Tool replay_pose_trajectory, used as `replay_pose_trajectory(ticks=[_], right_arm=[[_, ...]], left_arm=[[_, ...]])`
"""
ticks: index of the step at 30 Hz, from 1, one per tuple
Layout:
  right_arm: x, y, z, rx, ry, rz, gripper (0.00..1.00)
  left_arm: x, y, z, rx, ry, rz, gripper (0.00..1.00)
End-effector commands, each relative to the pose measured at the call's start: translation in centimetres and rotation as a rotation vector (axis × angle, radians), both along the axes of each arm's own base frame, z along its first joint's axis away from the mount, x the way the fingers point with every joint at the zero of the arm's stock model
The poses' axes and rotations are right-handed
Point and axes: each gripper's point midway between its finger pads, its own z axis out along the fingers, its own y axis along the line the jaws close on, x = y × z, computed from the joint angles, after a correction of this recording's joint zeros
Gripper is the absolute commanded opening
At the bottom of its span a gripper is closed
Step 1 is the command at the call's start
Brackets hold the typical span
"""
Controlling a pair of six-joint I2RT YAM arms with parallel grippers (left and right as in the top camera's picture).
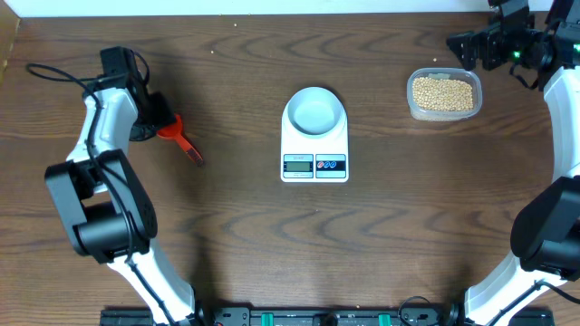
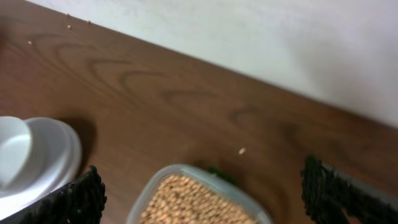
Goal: Scoop item into bowl and weigh 50g on scale
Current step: 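Lower the left gripper and grasp the red scoop by its cup rim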
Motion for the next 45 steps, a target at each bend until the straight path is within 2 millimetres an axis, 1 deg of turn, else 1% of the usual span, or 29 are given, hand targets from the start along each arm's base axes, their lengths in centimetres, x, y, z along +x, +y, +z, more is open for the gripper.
replay_pose_trajectory(ticks=[1, 3, 7, 9, 10, 11, 15, 20, 23, 27, 30, 31, 35, 41, 45], right_arm=[[-0.3, 0.9, 0.3, 0.07, 0.051, -0.026, 0.99], [-0.3, 1.2, 0.3, 0.083, 0.06, -0.031, 0.99], [-0.3, 1.8, 0.3, 0.116, 0.079, -0.047, 0.99], [-0.3, 2.3, 0.3, 0.117, 0.081, -0.04, 0.99], [-0.3, 2.5, 0.3, 0.116, 0.08, -0.037, 0.99], [-0.3, 2.6, 0.3, 0.116, 0.079, -0.034, 0.99], [-0.3, 2.7, 0.3, 0.115, 0.08, -0.034, 0.99], [-0.2, 2.4, 0.2, 0.099, 0.081, -0.049, 0.99], [-0.2, 2.3, 0.1, 0.098, 0.082, -0.051, 0.99], [-0.2, 2.3, 0.1, 0.098, 0.083, -0.051, 0.99], [-0.2, 2.4, 0.1, 0.099, 0.084, -0.051, 0.98], [-0.2, 2.4, 0.1, 0.099, 0.084, -0.051, 0.98], [-0.2, 2.4, 0.1, 0.099, 0.084, -0.051, 0.98], [0.0, 2.3, 0.3, 0.096, 0.071, -0.05, 0.98], [0.0, 2.4, 0.4, 0.097, 0.069, -0.049, 0.97]], left_arm=[[-0.2, -0.9, -1.8, -0.045, 0.034, -0.071, 0.51], [-0.3, -1.0, -2.4, -0.048, 0.048, -0.071, 0.45], [-0.1, -0.9, -2.5, -0.046, 0.041, -0.07, 0.43], [0.0, -0.9, -2.5, -0.047, 0.038, -0.066, 0.35], [0.0, -0.9, -2.5, -0.047, 0.038, -0.066, 0.29], [0.0, -0.9, -2.5, -0.05, 0.037, -0.056, 0.28], [0.0, -0.9, -2.5, -0.056, 0.036, -0.024, 0.28], [0.6, -0.7, -3.8, -0.051, 0.028, -0.019, 0.28], [0.8, -0.6, -3.8, -0.048, 0.02, -0.019, 0.26], [0.8, -0.6, -3.9, -0.049, 0.023, -0.019, 0.27], [0.7, -0.7, -4.2, -0.054, 0.028, -0.007, 0.19], [0.7, -0.7, -4.3, -0.058, 0.029, 0.007, 0.14], [0.8, -0.8, -4.2, -0.07, 0.025, 0.038, 0.08], [1.4, -1.3, -4.4, -0.065, 0.0, 0.027, 0.08], [1.6, -1.9, -5.1, -0.068, 0.005, 0.017, 0.07]])
